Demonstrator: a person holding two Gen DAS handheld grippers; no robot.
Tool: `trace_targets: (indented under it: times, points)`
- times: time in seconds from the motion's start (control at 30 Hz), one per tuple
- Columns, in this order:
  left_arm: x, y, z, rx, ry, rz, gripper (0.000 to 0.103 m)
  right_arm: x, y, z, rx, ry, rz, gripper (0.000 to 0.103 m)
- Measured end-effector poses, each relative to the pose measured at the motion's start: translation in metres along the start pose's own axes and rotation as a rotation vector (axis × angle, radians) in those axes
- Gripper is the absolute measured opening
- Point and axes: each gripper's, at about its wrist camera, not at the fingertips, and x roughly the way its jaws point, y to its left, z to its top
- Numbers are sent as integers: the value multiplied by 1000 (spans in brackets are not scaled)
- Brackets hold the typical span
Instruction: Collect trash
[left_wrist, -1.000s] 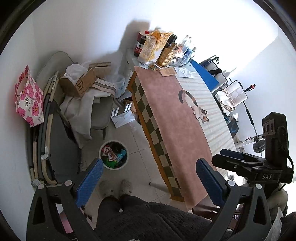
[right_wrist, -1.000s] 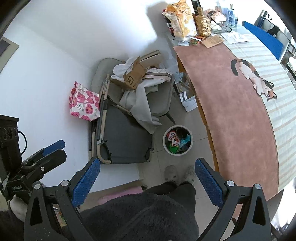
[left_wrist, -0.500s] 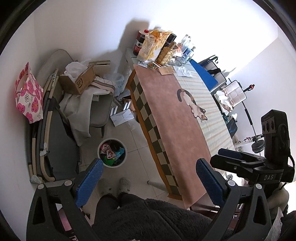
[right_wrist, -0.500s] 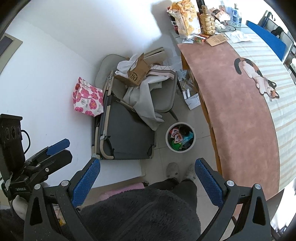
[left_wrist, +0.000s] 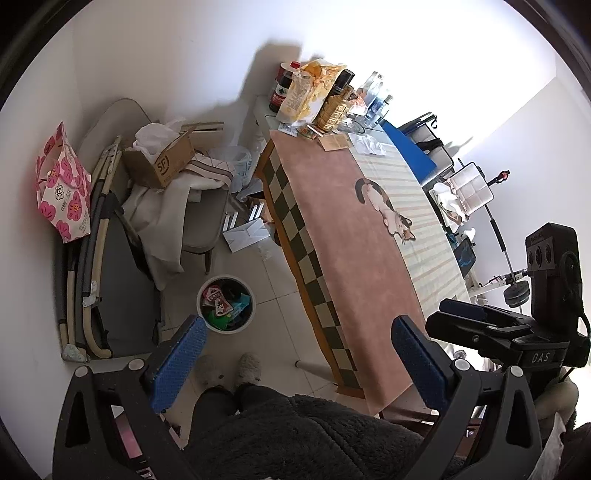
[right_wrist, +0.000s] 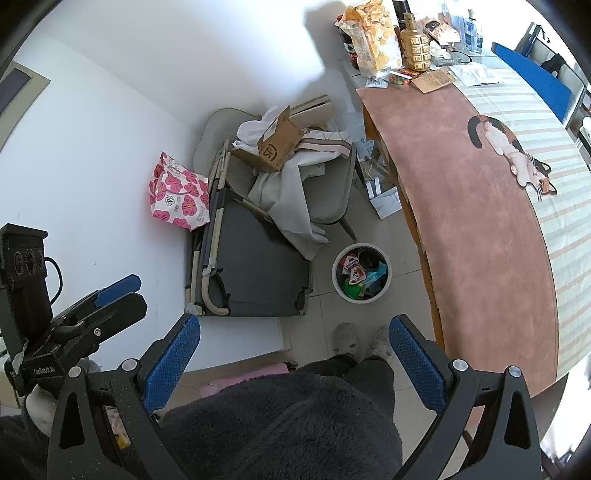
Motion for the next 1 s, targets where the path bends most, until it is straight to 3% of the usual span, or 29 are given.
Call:
trace_targets:
  times: [1.0]
  points:
    - [-8,-8,-5,-6,-4,0,103,-4,6,-13,4,-5,22,103]
